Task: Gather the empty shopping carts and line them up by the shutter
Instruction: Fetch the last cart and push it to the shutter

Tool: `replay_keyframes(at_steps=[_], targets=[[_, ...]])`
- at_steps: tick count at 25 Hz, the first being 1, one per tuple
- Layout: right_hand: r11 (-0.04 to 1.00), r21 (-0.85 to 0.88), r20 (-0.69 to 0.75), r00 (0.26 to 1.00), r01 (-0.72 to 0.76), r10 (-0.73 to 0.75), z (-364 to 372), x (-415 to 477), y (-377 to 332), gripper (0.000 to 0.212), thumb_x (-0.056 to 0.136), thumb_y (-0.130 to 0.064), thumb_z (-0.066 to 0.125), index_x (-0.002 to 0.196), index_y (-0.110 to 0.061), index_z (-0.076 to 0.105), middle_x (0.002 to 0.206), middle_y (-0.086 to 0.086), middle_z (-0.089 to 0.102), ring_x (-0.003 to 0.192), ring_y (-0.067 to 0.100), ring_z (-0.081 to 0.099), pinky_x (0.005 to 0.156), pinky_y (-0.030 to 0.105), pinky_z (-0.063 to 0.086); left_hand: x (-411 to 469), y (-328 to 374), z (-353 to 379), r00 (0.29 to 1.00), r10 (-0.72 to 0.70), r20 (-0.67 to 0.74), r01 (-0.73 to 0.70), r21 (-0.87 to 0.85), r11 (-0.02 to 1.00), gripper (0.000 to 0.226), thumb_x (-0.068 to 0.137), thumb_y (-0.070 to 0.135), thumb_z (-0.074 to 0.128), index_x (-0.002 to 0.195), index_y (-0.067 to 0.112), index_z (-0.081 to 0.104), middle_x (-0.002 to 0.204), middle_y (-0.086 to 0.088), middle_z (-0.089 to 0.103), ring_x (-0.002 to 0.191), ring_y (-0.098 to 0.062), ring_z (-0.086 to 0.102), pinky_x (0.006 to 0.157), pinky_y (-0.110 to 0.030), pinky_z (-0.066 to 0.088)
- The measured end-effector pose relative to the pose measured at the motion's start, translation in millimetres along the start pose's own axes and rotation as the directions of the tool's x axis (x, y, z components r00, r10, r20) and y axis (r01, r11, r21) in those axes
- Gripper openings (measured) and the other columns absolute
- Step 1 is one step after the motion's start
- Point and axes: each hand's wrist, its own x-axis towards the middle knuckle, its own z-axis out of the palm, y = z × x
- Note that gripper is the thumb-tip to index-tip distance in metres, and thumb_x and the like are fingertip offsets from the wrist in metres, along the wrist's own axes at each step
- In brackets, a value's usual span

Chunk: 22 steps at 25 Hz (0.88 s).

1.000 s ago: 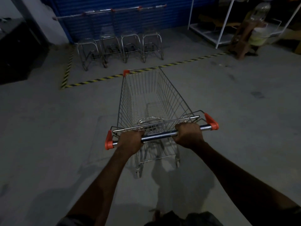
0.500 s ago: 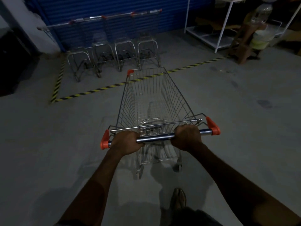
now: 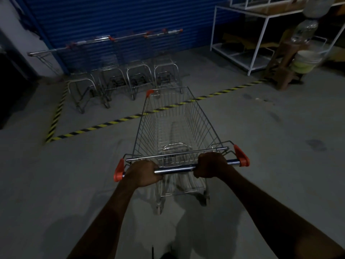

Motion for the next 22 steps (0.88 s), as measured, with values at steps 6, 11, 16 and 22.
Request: replay_keyframes(at_steps=[6,11,16,22], targets=[[0.996,0.053,-0.020,0.997,-0.077,0.078,-37,130,4,0.046,0.087,-0.057,0.059,0.109,-0.018,0.068,0.106,0.003,0.070,0.100,0.024,0.067,0.093,0.038,0.051,143,-62,-48,0.991,0.134,-0.010,-0.134,0.029,0.991,0.030,0.081,0.059,0.068,0.098,0.036,0.076,0.100,0.007,0.076,0.096,-0.011,0.069,0.071,-0.023,0.042],[0.978,0.064,-0.193,0.959,-0.200,0.209,-67,222,7,0.026,0.086,-0.049,0.057,0.086,-0.024,0.061,0.084,-0.002,0.068,0.081,0.021,0.069,0.075,0.030,0.053,260,-101,-83,0.958,0.258,-0.129,-0.261,-0.007,0.965,0.035,0.077,0.053,0.072,0.109,0.040,0.071,0.113,0.016,0.067,0.106,-0.006,0.062,0.079,-0.016,0.035],[0.973,0.071,-0.336,0.913,-0.219,0.230,-98,311,38,0.020,0.084,-0.034,0.059,0.088,-0.020,0.072,0.102,0.003,0.070,0.095,0.025,0.066,0.067,0.030,0.044,381,-118,-108,0.898,0.373,-0.234,-0.374,0.041,0.927,0.044,0.068,0.059,0.060,0.104,0.039,0.072,0.108,0.014,0.059,0.102,-0.013,0.058,0.084,-0.032,0.049],[0.978,0.102,-0.317,0.926,-0.184,0.207,-137,425,115,0.026,0.086,-0.034,0.061,0.103,-0.020,0.075,0.136,0.003,0.058,0.126,0.025,0.051,0.087,0.038,0.049,523,-110,-135,0.830,0.466,-0.306,-0.464,0.083,0.882,0.033,0.068,0.058,0.066,0.091,0.036,0.072,0.140,0.009,0.056,0.122,-0.015,0.054,0.089,-0.035,0.043]])
